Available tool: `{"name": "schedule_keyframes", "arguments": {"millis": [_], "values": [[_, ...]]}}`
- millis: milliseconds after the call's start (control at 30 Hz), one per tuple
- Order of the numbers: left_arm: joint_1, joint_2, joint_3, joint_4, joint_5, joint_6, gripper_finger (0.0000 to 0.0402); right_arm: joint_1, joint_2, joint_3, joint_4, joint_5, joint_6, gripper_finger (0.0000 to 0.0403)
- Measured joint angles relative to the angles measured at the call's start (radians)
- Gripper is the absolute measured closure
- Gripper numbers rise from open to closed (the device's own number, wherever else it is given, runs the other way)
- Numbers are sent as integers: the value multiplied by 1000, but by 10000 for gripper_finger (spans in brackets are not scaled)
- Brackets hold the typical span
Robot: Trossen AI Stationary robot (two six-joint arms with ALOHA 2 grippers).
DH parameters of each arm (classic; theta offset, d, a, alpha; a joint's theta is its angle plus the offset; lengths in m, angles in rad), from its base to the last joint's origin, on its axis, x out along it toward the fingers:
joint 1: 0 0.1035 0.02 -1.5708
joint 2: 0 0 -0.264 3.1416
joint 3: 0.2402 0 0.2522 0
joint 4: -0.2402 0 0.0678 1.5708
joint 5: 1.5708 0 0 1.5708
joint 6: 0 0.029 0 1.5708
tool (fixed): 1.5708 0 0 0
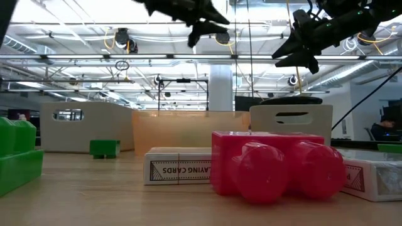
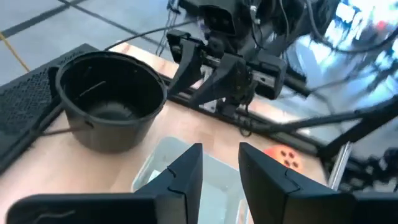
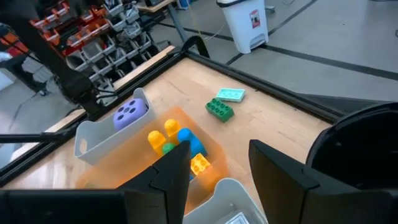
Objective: Pick & Place Toys
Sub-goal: Put the dark green game piece block into the orange bin
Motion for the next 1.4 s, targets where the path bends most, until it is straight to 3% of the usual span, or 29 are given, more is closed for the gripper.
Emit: {"name": "schedule_keyframes", "arguments": {"millis": [100, 233, 500, 700, 933, 1167, 1400], "values": [[5, -106, -204, 141, -17, -66, 299, 0, 0, 0, 5, 18, 0, 245], [24, -248, -400, 164, -116, -92, 298, 0, 11, 0, 51, 18, 0, 245], [83, -453, -576, 148, -293, -83, 298, 0, 106, 0, 241, 18, 19, 245], [159, -463, -578, 166, -306, -50, 298, 1, 217, 0, 420, 14, 83, 245], [233, -405, -541, 151, -217, 81, 290, 2, 285, 0, 493, 6, 150, 245], [253, -217, -370, -65, -220, 244, 208, 2, 293, 0, 494, -15, 146, 245], [250, -28, -215, -252, -257, 583, 149, 2, 294, 0, 489, -14, 146, 245]]}}
